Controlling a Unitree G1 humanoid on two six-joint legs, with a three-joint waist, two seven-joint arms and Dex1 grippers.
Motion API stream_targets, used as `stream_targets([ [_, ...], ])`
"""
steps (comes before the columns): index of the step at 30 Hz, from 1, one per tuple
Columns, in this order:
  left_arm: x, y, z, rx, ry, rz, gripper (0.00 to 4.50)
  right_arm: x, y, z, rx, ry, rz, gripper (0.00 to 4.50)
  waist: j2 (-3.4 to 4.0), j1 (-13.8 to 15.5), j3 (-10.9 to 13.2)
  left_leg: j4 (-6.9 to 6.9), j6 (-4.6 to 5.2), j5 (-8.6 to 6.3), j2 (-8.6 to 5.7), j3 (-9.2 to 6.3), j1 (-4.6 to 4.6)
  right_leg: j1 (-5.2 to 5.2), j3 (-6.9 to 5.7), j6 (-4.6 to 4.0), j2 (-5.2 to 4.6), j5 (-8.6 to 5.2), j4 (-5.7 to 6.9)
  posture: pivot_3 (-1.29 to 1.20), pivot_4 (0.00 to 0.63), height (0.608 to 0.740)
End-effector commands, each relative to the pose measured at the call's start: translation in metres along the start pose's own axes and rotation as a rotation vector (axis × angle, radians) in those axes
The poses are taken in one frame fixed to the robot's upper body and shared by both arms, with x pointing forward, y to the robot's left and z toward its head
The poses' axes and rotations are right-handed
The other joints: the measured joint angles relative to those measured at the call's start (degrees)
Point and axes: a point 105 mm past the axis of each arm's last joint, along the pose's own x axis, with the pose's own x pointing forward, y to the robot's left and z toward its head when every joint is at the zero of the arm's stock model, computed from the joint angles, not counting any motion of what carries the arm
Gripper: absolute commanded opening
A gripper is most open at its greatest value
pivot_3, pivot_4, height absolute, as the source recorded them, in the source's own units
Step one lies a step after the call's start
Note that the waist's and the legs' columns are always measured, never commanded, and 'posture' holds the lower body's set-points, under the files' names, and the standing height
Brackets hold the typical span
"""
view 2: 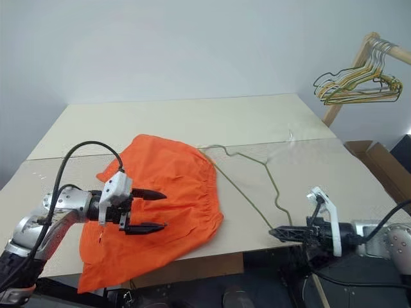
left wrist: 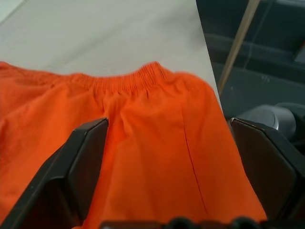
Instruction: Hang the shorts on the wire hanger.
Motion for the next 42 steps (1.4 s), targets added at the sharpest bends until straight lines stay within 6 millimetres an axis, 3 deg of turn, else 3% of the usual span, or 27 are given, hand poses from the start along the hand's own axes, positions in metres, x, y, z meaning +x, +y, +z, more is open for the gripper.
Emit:
stream_targets([
  [1,0.002,-0.006,0.006,0.068,0.015,-0.024,4.46,-0.018,0.001,0.001,0.130,0.008,0.025,0.00,0.04,0.0,0.0,0.00,0.00,0.00,-0.01,0.01,-0.01,0.00,0.01,0.00,-0.02,0.00,-0.01,-0.15,0.000,0.740],
  [6,0.003,-0.009,0.002,0.067,0.031,-0.025,4.46,-0.017,-0.006,-0.009,0.285,0.086,0.042,0.00,0.04,0.0,0.0,0.00,0.01,-0.01,0.01,0.02,0.01,0.01,0.01,0.11,0.00,-0.06,-0.02,-0.14,0.000,0.740],
  [17,0.000,-0.013,-0.003,0.065,0.063,-0.007,4.46,-0.010,-0.019,-0.016,0.301,0.120,0.041,0.00,0.10,0.3,0.1,0.00,0.08,-0.05,-0.01,0.03,0.00,0.01,0.03,0.24,-0.01,-0.12,-0.02,-0.12,0.000,0.740],
  [28,0.002,-0.015,-0.005,0.065,0.072,-0.003,4.46,-0.003,-0.017,-0.019,0.300,0.130,0.079,0.00,0.12,0.4,0.1,0.00,0.08,-0.05,0.00,0.02,0.01,0.02,0.02,0.23,0.00,-0.12,-0.01,-0.11,0.000,0.740],
  [33,0.003,-0.014,-0.006,0.070,0.081,0.001,4.46,-0.004,-0.007,-0.024,0.292,0.164,0.142,0.00,0.12,0.6,0.1,0.00,0.08,-0.05,-0.01,0.02,0.01,0.02,0.02,0.23,-0.01,-0.11,-0.01,-0.11,0.000,0.740],
  [36,0.003,-0.014,-0.007,0.071,0.083,0.002,4.46,-0.004,-0.004,-0.021,0.289,0.161,0.173,0.00,0.12,0.7,0.1,0.00,0.08,-0.05,0.00,0.02,0.04,0.02,0.02,0.23,0.00,-0.11,0.00,-0.10,0.000,0.740],
  [42,0.006,-0.014,-0.010,0.076,0.101,0.008,4.46,0.009,-0.016,-0.006,0.317,0.156,0.141,0.00,0.13,0.8,0.0,0.00,0.08,-0.05,0.00,0.04,0.12,0.06,0.05,0.22,0.01,-0.11,0.01,-0.08,0.000,0.740],
])
